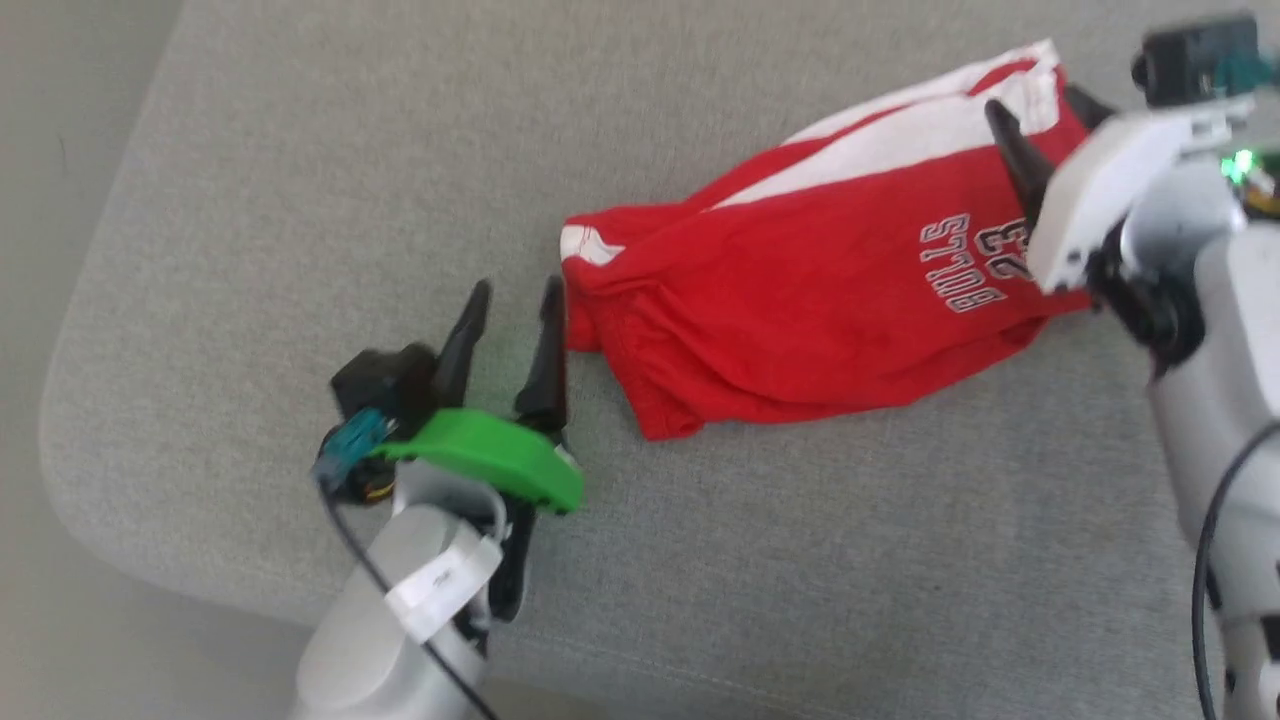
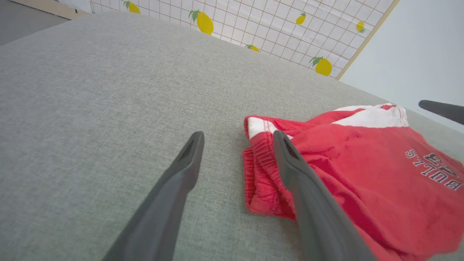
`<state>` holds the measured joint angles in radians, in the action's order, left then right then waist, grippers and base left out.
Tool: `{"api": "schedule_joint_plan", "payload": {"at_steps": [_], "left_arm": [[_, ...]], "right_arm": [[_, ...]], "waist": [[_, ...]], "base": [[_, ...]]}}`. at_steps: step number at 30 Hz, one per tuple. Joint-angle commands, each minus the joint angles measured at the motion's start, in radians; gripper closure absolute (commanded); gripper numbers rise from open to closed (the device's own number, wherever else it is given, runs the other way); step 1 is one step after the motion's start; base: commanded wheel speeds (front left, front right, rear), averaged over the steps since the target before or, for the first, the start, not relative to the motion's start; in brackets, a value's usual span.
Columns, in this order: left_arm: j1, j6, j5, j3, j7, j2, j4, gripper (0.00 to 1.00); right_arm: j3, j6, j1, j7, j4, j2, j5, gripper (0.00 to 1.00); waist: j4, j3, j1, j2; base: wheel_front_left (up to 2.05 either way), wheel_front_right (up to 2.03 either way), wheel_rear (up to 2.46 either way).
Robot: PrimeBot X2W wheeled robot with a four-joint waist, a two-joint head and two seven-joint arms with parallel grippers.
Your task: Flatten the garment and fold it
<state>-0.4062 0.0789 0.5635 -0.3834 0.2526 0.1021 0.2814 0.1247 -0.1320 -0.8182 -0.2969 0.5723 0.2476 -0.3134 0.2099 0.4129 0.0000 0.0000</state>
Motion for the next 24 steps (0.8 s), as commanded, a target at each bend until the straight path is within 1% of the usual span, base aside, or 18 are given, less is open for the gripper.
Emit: {"api": "schedule_joint_plan", "payload": {"at_steps": [1,3,6,10,11,12,16,19,24], "left_arm": [[0.023,-0.002,-0.032,0.022,0.008,0.008,-0.022,0.00],[0.053,-0.016,-0.067,0.069,0.008,0.003,-0.079,0.00],[0.103,-0.059,-0.140,0.131,0.009,-0.008,-0.148,0.00],[0.142,-0.123,-0.229,0.187,0.009,-0.022,-0.178,0.00],[0.144,-0.132,-0.243,0.193,0.009,-0.025,-0.181,0.00],[0.149,-0.147,-0.266,0.204,0.009,-0.030,-0.185,0.00],[0.154,-0.180,-0.305,0.233,0.009,-0.041,-0.201,0.00],[0.154,-0.195,-0.327,0.243,0.009,-0.046,-0.213,0.00],[0.152,-0.204,-0.347,0.256,0.009,-0.050,-0.231,0.00]], "right_arm": [[-0.019,0.001,0.038,0.036,-0.017,-0.005,-0.005,0.00],[-0.050,0.001,0.085,0.080,-0.036,-0.016,-0.008,0.00],[-0.095,0.001,0.135,0.134,-0.058,-0.038,-0.010,0.00],[-0.144,0.001,0.165,0.150,-0.057,-0.064,0.011,0.00],[-0.153,0.001,0.166,0.148,-0.054,-0.069,0.014,0.00],[-0.172,0.001,0.165,0.141,-0.048,-0.077,0.020,0.00],[-0.236,0.001,0.137,0.098,-0.013,-0.094,0.050,0.00],[-0.295,0.001,0.099,0.053,0.032,-0.106,0.079,0.00],[-0.383,0.001,0.022,-0.064,0.111,-0.116,0.170,0.00]], "waist": [[-0.022,-0.082,0.0000,0.0000],[-0.023,-0.102,0.0000,0.0000],[-0.023,-0.119,0.0000,0.0000],[-0.023,-0.126,0.0000,0.0000],[-0.022,-0.125,0.0000,0.0000],[-0.021,-0.123,0.0000,0.0000],[-0.014,-0.104,0.0000,0.0000],[-0.007,-0.084,0.0000,0.0000],[0.013,-0.048,0.0000,0.0000]], "base": [[0.00,0.00,0.00],[0.00,0.00,0.00],[0.00,0.00,0.00],[0.00,0.00,0.00],[0.00,0.00,0.00],[0.00,0.00,0.00],[0.00,0.00,0.00],[0.00,0.00,0.00],[0.00,0.00,0.00]]}}
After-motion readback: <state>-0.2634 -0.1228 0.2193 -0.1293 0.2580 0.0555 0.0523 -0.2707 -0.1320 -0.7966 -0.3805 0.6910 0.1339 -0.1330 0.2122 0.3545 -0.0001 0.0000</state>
